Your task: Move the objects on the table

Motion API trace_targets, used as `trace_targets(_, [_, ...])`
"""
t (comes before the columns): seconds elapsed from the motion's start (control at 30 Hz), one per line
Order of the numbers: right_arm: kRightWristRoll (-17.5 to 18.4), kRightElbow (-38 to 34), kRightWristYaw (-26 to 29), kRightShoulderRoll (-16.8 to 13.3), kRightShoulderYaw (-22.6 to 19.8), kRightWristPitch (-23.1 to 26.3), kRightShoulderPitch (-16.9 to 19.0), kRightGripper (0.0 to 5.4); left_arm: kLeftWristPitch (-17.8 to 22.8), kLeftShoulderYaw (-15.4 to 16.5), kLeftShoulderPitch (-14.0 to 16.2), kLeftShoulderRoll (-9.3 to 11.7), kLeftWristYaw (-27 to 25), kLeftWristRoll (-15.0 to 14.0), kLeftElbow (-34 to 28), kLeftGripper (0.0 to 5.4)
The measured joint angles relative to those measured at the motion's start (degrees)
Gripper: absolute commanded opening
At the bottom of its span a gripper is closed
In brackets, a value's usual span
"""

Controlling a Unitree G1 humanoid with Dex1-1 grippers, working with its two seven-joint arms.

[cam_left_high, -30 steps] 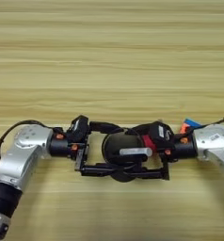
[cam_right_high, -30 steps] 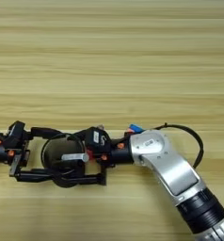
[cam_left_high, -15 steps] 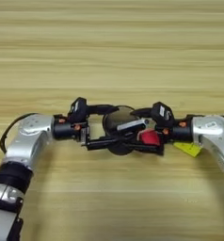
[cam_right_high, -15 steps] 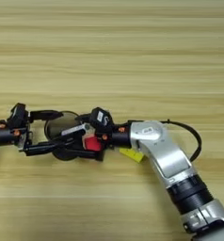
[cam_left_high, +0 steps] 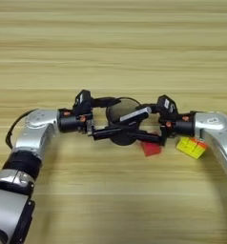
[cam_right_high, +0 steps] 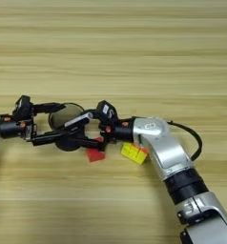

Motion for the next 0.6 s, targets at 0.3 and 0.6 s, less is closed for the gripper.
trace_targets(0.3, [-0.4, 0.1, 0.0, 0.0, -0.2, 0.0, -0.2, 4.18, -1.2, 0.0, -1.1, -0.5, -0.4, 0.0, 2.7, 4.94])
trace_targets(0.6, [-1.2, -0.2, 1.2, 0.3, 1.5, 0.3, 0.5, 4.92, -0.9, -1.2, -0.1, -0.5, -0.1, 3.7, 3.4, 5.4])
